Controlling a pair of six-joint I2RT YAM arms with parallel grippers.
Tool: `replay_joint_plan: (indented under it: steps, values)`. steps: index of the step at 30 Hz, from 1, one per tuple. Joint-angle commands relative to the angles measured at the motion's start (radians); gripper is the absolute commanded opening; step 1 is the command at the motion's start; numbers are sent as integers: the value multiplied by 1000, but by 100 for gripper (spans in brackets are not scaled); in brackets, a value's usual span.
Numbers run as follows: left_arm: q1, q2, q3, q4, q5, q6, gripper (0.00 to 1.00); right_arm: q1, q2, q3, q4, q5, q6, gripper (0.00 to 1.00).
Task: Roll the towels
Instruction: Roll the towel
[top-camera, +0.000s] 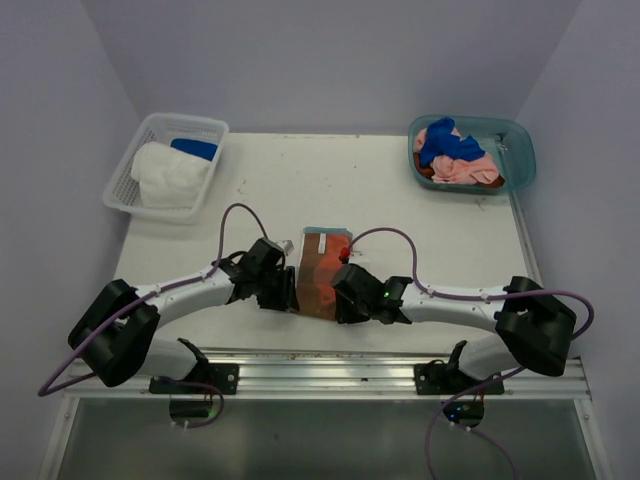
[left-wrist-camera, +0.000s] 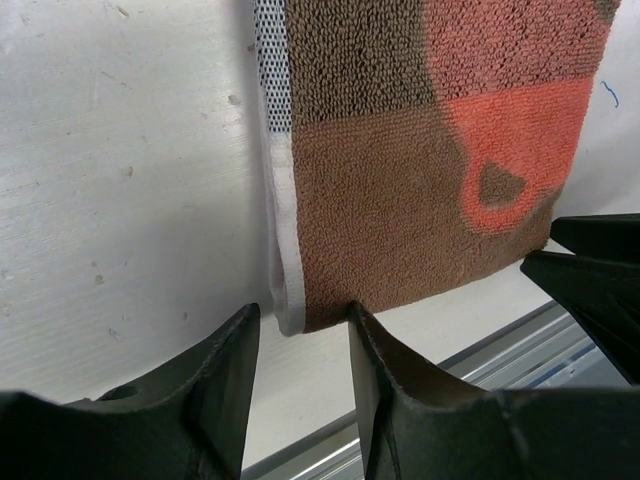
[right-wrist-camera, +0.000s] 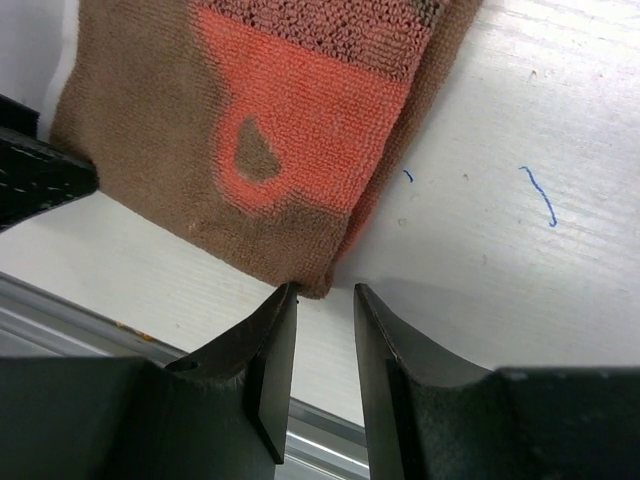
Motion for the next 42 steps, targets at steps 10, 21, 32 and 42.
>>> replay_joint_plan:
  steps: [10, 21, 32, 42]
  values:
    - [-8, 23, -40, 66, 39, -11, 52, 21, 11, 0, 76, -33, 2, 41]
    - [-10, -3, -72, 57, 36, -33, 45, 23, 71, 0, 67, 18, 12, 29]
    - [-11, -1, -71, 54, 36, -31, 31, 23, 68, -2, 61, 35, 22, 1]
    - [-16, 0, -77, 43, 43, -25, 40, 23, 64, -3, 32, 54, 28, 15]
